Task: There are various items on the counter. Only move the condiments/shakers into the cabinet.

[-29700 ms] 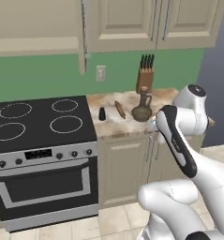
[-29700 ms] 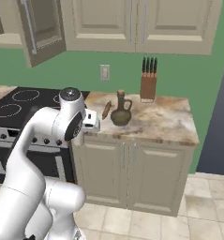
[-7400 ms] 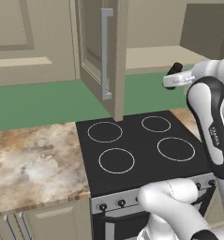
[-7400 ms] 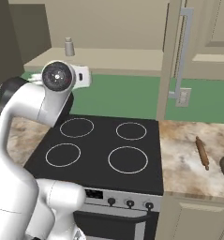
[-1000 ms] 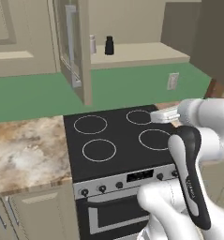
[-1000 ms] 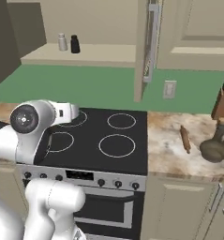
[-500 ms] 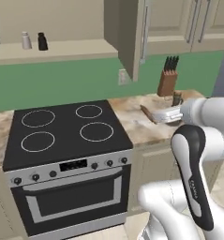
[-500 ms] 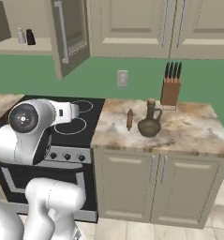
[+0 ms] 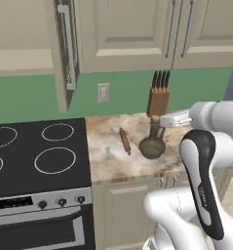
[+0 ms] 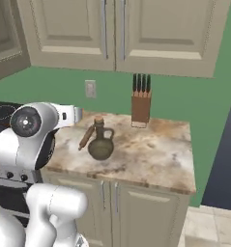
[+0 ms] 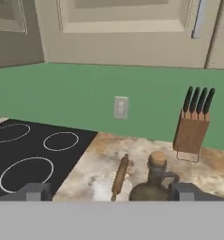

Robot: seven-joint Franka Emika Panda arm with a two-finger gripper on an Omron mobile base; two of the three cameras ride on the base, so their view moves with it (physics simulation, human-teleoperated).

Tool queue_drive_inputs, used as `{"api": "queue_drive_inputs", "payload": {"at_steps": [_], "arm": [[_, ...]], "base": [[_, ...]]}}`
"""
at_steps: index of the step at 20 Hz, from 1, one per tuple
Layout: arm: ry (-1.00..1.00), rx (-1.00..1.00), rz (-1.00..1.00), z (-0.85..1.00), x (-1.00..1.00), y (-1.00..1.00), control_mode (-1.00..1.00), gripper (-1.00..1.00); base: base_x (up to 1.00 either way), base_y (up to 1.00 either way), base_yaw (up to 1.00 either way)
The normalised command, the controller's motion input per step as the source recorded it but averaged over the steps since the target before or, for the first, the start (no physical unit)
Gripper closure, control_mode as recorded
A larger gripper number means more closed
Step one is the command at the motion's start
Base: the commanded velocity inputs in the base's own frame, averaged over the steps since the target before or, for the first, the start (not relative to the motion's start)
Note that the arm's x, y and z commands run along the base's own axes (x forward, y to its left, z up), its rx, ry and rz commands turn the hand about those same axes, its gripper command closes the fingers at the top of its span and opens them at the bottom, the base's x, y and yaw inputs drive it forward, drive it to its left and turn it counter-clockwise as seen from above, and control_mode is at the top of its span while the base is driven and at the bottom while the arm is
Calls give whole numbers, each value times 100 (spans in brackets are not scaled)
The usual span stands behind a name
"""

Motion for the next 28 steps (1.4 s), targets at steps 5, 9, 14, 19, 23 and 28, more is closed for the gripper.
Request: {"api": "queue_drive_inputs", "payload": {"at_steps": [5, 9, 14, 19, 23, 28], "arm": [[0, 0, 0, 0, 0, 0, 100, -100], [0, 0, 0, 0, 0, 0, 100, -100], [0, 1, 3, -5, 3, -9, -100, -100], [1, 5, 23, -48, 67, -92, -100, -100], [3, 2, 35, -59, 67, -100, -100, -100], [3, 0, 37, -65, 57, -48, -100, -100]], "base": [[72, -89, 32], [51, -70, 28], [13, -29, 13], [0, 0, 0], [0, 0, 0], [0, 0, 0]]}}
